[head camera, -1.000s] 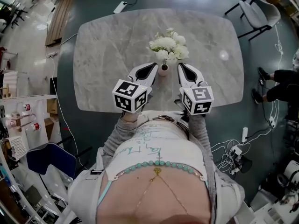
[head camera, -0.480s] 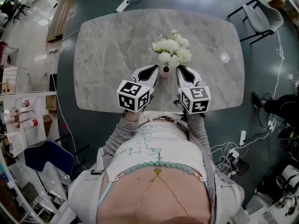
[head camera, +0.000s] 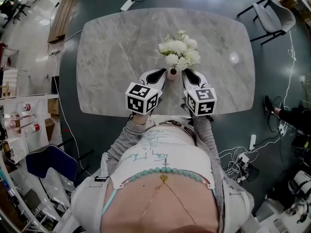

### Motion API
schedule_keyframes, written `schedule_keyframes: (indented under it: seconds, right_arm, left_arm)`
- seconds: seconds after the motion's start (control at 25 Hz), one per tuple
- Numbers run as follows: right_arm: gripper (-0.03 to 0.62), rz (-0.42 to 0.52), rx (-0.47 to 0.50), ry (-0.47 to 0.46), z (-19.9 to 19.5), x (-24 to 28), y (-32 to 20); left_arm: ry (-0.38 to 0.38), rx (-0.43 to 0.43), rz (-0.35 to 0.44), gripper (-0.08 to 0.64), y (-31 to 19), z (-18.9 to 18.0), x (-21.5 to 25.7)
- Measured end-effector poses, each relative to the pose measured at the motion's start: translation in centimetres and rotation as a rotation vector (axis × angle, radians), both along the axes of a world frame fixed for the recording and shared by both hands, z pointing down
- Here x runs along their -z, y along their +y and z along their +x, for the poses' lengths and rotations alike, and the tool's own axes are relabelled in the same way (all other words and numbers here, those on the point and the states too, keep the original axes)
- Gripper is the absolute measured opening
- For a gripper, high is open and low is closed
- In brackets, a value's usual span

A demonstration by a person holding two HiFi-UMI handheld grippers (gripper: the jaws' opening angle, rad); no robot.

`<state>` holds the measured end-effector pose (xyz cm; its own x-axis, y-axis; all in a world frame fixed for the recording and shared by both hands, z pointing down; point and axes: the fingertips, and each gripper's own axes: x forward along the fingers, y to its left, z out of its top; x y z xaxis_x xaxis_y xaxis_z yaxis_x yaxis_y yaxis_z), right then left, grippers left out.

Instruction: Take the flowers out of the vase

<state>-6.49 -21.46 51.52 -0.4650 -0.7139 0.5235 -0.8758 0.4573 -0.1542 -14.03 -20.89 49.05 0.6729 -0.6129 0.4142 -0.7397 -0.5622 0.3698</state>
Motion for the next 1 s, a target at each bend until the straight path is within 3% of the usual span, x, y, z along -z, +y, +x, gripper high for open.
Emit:
schedule_keyframes:
  seconds: [1.0]
  right_arm:
    - [0.028,-0.061,-0.032,0.016,-1.0,-2.7,-0.4]
  left_arm:
    - [-0.019,-0.141,-0.054,0.0,0.9,0.3,-2.0]
